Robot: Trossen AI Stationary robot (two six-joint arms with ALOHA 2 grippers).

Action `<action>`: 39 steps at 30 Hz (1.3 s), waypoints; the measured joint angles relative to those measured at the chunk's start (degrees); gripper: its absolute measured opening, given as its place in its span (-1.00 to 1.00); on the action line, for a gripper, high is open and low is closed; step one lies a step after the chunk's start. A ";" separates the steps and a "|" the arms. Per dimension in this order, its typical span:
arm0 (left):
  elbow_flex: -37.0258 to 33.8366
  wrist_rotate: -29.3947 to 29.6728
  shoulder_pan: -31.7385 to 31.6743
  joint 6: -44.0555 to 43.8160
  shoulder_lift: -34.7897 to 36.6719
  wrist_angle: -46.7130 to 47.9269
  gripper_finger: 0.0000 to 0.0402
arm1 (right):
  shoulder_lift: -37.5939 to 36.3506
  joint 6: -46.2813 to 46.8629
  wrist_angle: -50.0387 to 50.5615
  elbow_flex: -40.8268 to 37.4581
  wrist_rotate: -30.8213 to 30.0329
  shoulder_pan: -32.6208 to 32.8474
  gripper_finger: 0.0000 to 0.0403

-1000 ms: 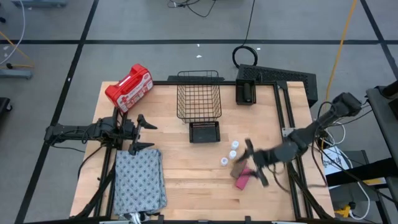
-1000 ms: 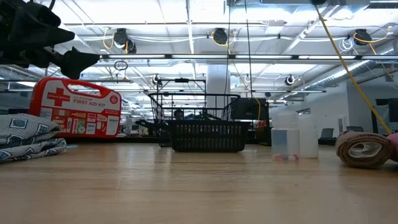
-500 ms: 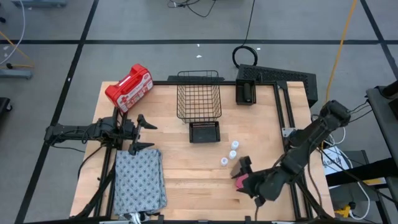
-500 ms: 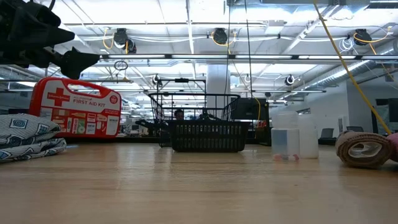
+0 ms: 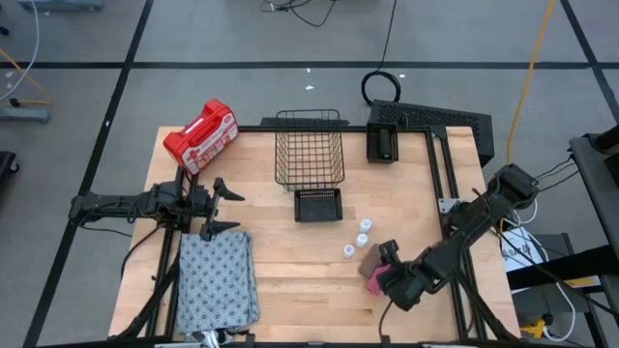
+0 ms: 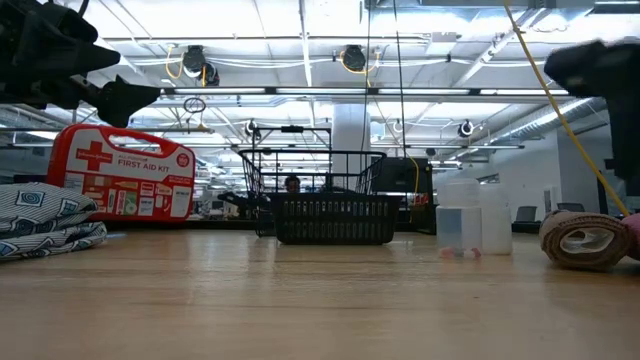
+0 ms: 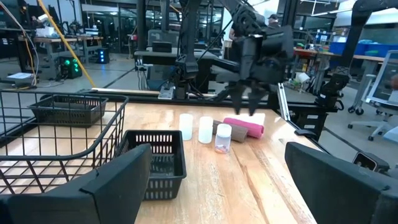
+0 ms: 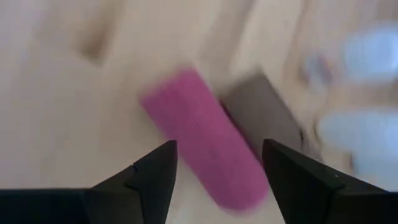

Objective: Pick & place medical supplies in basket/bin
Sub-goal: Put the rolled pink bandage into the top black bin

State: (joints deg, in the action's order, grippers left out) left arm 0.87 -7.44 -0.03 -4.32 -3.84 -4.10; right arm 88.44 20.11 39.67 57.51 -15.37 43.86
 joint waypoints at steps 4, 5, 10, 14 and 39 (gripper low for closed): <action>-0.01 0.00 0.02 0.00 0.00 0.00 0.86 | -0.17 4.33 5.42 -1.17 0.60 -0.73 0.08; 0.00 0.00 0.01 0.00 -0.01 0.00 0.86 | -0.19 5.13 5.62 -1.82 0.64 -0.87 0.07; 0.02 0.00 0.01 0.00 0.00 0.01 0.86 | -0.17 6.21 2.02 -6.05 1.27 -1.93 0.07; 0.02 0.00 0.02 0.00 0.00 0.00 0.86 | -0.13 6.45 -0.55 -7.71 6.86 -3.05 0.06; 0.00 0.00 0.02 0.00 0.00 0.00 0.86 | -5.55 17.32 -26.61 -7.69 31.48 -3.74 -0.07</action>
State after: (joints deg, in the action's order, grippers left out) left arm 0.86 -7.44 -0.01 -4.32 -3.84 -4.10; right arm 82.89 37.42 13.06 49.81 16.11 40.12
